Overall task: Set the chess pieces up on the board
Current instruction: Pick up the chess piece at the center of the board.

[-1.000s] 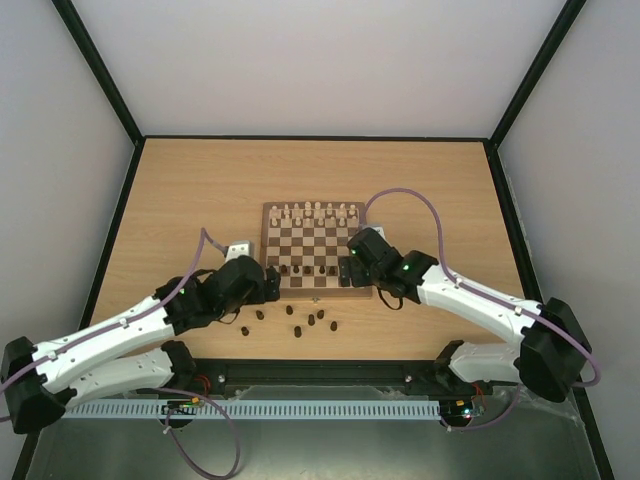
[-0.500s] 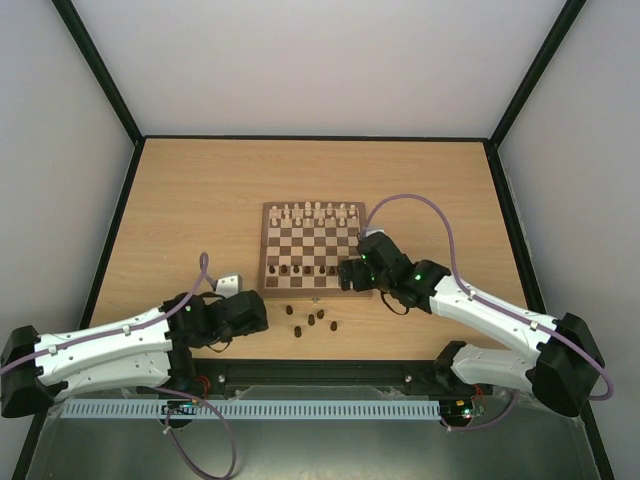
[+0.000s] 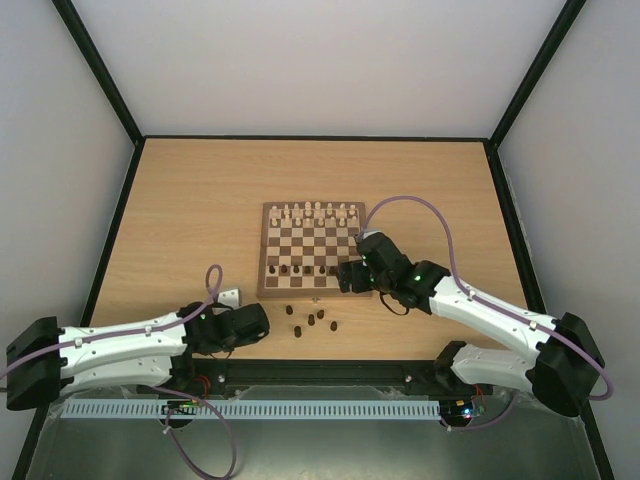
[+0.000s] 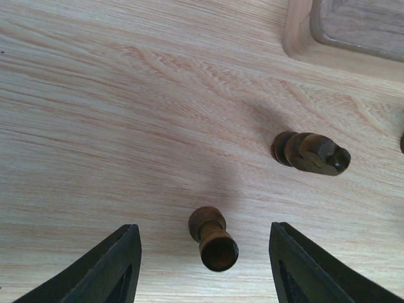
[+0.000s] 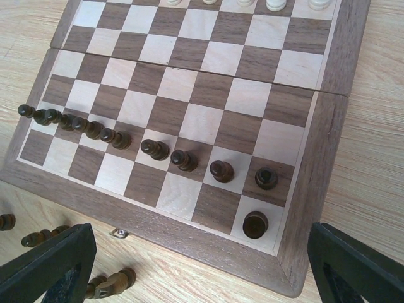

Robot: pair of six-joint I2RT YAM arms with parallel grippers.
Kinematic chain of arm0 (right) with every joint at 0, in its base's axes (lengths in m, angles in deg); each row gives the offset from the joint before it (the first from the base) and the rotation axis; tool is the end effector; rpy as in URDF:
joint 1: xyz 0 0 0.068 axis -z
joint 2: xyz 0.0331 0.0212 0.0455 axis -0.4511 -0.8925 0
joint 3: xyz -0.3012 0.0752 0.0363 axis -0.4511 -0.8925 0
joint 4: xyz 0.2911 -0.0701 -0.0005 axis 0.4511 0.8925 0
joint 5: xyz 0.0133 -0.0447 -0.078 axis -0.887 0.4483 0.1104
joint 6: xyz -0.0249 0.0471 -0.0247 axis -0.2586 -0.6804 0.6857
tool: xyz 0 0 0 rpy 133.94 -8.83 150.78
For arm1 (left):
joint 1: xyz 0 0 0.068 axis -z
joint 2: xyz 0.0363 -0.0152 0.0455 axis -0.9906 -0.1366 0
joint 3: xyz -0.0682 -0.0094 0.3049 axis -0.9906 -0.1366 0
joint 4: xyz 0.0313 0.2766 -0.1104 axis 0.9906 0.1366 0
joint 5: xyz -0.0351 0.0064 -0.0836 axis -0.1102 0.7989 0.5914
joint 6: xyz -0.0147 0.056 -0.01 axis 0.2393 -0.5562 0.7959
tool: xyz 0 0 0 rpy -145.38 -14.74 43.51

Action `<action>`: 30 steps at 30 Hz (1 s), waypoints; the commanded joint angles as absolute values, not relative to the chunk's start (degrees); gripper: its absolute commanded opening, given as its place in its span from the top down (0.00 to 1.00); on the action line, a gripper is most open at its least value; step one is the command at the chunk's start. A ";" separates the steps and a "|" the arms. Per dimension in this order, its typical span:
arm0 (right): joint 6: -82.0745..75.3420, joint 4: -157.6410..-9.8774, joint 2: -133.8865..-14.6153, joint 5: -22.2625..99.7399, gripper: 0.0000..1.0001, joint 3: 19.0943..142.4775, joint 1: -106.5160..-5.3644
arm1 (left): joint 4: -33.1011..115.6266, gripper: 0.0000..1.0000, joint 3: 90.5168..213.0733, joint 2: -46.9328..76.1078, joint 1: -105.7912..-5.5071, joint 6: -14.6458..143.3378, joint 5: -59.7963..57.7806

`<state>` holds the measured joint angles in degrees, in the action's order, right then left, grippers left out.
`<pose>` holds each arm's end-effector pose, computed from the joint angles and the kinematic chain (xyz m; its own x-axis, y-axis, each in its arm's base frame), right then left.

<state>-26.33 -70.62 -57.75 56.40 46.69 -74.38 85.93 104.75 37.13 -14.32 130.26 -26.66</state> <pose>0.1862 0.1927 0.2631 -0.6649 -0.0025 -0.7469 -0.3486 0.8854 0.3074 0.0702 -0.1388 0.1690 -0.9026 -0.2539 -0.3477 -0.1638 0.9494 -0.2681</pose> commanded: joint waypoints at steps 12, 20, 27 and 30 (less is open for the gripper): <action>-25.47 -70.47 -58.97 56.56 0.09 46.28 -74.02 | 84.04 0.66 105.26 30.67 -13.43 129.20 -31.11; -25.39 -70.48 -59.31 56.65 0.10 46.28 -74.03 | 83.53 0.84 106.01 28.77 -13.42 128.20 -31.52; -25.38 -70.38 -59.40 56.97 0.10 46.33 -74.06 | 86.37 0.98 108.82 28.64 -13.40 127.54 -32.50; -25.42 -70.21 -59.59 57.41 0.11 46.40 -74.01 | 89.11 0.97 113.04 28.28 -13.42 126.10 -34.30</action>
<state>-26.09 -70.66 -58.90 56.27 46.69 -74.38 85.12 107.42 28.67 -13.79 127.66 -30.96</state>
